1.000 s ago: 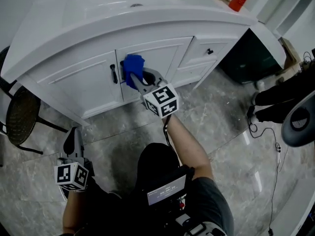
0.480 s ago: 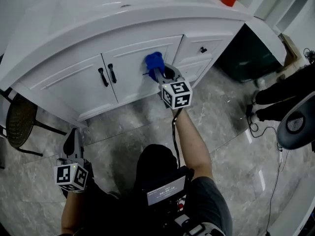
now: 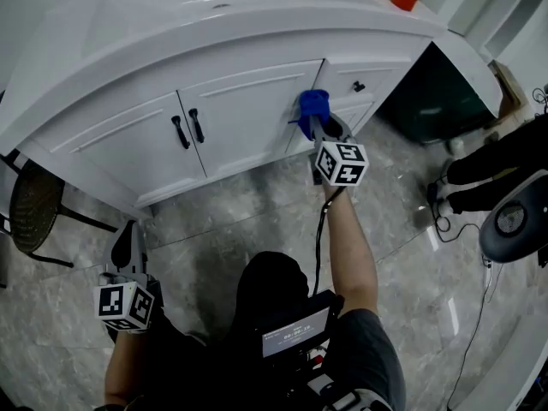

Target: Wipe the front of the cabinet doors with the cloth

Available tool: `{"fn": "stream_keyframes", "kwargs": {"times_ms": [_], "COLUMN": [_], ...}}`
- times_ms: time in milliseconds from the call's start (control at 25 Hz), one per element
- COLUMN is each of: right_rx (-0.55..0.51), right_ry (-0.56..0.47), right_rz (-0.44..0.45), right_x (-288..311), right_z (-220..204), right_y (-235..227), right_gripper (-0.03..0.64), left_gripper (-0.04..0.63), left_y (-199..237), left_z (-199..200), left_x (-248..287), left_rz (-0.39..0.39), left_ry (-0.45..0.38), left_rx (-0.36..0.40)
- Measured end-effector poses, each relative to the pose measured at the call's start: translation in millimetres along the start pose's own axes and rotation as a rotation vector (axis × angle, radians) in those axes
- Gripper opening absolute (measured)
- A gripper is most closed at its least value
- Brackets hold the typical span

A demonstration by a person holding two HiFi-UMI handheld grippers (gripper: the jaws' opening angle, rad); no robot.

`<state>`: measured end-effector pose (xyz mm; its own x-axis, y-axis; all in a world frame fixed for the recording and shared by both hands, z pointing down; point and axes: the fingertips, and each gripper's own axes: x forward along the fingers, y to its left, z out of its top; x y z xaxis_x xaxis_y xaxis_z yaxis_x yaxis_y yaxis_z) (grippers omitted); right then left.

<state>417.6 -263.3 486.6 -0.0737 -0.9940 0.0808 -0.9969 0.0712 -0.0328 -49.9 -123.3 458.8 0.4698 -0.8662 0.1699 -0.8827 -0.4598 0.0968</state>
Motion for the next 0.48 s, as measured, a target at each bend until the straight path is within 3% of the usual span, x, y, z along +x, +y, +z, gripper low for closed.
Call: {"fn": "stream_keyframes", "kwargs": {"times_ms": [200,480], "right_rx": [0.004,0.001], "right_ry": [-0.039,-0.077], "right_rz": [0.070,0.307], "right_x": [-11.5,-9.6], "right_z": [5.4,2.5], "right_y": [49.9,187.3], "right_gripper": [0.049,0.049], "left_gripper": [0.003,0.003], "left_y": [8.4,27.9], "left_z": [-0.4,-3.8], "left_x": [-3.6,-15.2], "left_rz": [0.002,0.010], "left_ry": [-0.010,-0.022], "left_rx": [-0.019,-0.054]}}
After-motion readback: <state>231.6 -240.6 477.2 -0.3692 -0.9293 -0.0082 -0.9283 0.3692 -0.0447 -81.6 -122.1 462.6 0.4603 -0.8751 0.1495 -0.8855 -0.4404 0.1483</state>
